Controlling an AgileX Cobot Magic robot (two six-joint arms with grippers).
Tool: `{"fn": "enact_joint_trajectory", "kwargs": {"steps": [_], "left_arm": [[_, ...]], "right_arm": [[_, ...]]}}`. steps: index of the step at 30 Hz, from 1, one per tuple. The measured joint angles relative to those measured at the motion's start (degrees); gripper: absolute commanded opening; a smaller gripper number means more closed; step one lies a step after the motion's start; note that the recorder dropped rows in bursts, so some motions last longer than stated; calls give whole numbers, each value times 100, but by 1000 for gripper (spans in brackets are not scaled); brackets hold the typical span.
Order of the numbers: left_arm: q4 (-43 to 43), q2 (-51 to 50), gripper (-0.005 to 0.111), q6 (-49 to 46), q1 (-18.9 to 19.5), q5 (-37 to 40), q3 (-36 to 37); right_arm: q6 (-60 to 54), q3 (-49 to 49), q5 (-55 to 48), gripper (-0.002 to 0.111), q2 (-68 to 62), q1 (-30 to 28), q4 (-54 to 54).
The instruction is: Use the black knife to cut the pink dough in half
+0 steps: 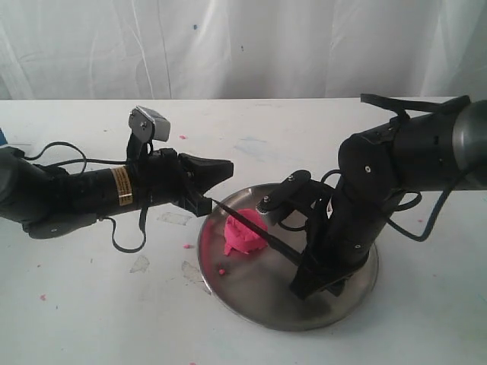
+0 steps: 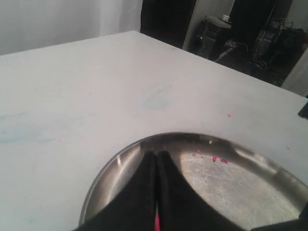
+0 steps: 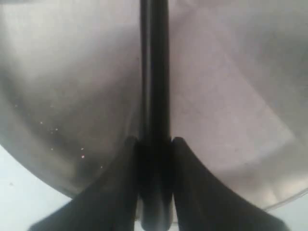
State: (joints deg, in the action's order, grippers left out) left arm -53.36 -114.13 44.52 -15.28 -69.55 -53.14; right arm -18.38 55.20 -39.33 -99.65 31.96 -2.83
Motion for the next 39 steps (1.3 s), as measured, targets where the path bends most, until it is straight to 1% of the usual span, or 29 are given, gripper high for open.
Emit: {"fn": "enact_joint_trajectory", "kwargs": {"steps": [3,9,16,23,27,34,39], "left_arm": [[24,-93,0,0,-10,0,0],[375,-95,0,0,-10,0,0],[424,-95,0,-108,-10,29,-12],[-152,-95,0,-171,-10,583,-297],[-467,-169,0,-175,-10,636,-443],[-504,-573,0,-314,-10,660,-520],[-515,-584,0,-333,-10,649,-541]], "right_arm": [[39,0,84,0,0,0,0],[53,0,219,0,0,0,23],[53,0,166,0,0,0,96],[53,0,94,0,0,0,141],[53,0,94,0,0,0,141],[53,0,69,0,0,0,141],[53,0,69,0,0,0,141]]}}
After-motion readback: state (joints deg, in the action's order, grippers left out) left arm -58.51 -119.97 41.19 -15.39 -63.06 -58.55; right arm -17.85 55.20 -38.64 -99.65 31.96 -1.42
